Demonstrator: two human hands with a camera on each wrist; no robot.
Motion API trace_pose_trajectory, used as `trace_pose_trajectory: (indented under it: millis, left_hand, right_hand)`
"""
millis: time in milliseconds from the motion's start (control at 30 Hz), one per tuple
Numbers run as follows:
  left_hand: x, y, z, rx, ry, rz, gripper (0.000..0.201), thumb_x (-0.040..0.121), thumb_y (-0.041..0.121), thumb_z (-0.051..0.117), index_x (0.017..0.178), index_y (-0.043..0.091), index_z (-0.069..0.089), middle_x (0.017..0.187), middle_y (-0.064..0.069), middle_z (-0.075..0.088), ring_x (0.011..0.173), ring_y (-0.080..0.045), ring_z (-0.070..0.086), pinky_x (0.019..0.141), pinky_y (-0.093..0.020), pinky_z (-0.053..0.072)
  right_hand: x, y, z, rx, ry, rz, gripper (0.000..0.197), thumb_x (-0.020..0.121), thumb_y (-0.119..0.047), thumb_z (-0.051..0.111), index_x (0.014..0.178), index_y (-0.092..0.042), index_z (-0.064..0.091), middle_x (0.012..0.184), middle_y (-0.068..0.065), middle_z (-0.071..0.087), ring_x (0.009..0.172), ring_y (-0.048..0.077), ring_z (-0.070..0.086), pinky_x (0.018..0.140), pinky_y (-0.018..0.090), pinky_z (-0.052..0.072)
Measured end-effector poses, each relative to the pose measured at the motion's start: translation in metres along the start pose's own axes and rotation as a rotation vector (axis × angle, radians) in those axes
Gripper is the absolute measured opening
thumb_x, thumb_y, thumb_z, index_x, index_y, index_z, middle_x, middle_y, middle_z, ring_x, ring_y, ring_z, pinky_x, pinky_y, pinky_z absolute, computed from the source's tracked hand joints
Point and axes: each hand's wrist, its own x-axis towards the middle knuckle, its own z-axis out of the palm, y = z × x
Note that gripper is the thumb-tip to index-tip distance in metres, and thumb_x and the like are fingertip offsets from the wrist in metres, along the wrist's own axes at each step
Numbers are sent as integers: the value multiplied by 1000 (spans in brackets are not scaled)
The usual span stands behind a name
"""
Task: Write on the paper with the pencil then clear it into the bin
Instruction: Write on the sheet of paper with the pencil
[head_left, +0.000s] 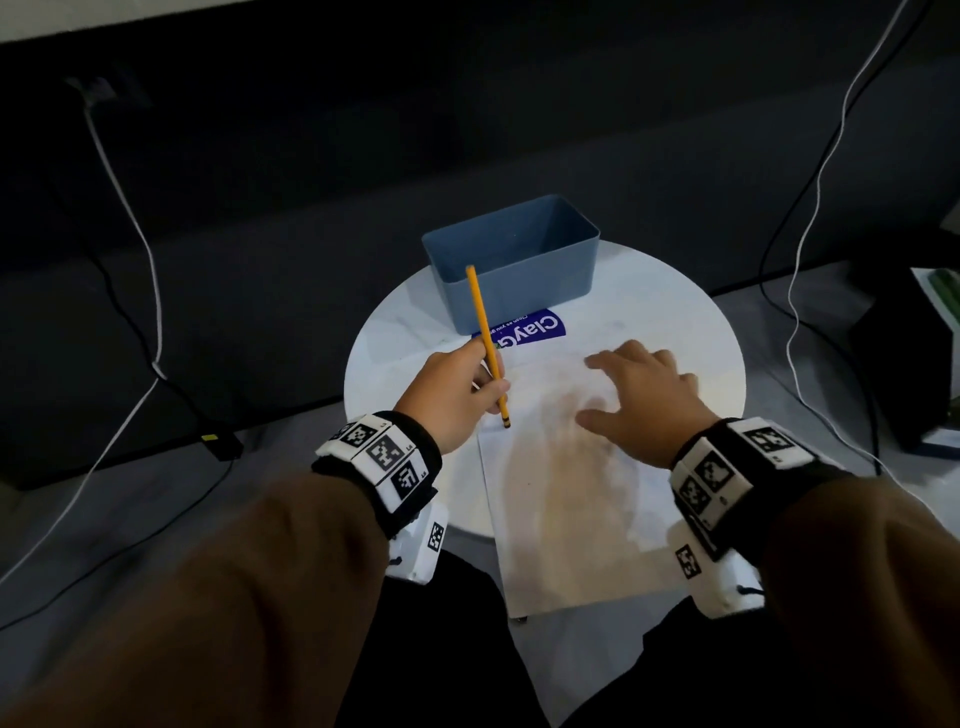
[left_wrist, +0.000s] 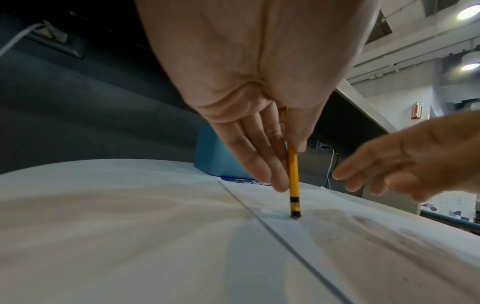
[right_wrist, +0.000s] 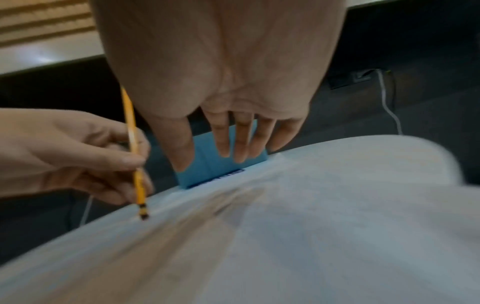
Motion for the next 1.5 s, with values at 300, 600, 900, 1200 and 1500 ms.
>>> trace_pose_trajectory:
  millis: [300,600,900,1200,1500]
  left_hand:
    - [2,-6,5,84,-40,80,17,96,23,65,81,18,70,76,1,71,76,-13,70,83,-38,56]
    - [1,-27,-1,253,-139,4,49,87,42,73,131,25,62,125,3,61,120,-14,54,104,-31,43]
    - [7,-23,7,399,-414,-405,92,90,72,46,154,46,-15,160,-7,-33,147,-34,-29,118,-62,-7]
    - [10,-33,17,459,-466,-384,88,94,65,46,152,49,-18,154,-12,-42,143,-41,-33,113,-69,-10]
    - [12,-33,16,470,-501,-377,90,92,69,44,152,48,-20,154,-15,-41,142,-44,-33,111,-73,-6]
  right_hand:
    - [20,-57,5,639,225,-294,11,93,-32,71,92,-41,66,94,-7,66,69,-7,55,65,12,39]
    - [28,-53,16,404,98,-289,15,97,-29,66,82,-24,67,75,-10,65,71,6,62,64,15,43]
    - [37,-50,16,377,21,-203,15,98,-28,64,87,-19,67,70,-7,72,64,-4,67,60,8,42]
    - [40,-51,14,208,-39,-260,10,91,-21,72,83,-21,67,80,-6,70,82,11,67,79,26,53]
    - [45,-66,16,156,-64,-319,18,90,-21,75,77,-21,62,76,-3,68,78,16,66,74,28,51]
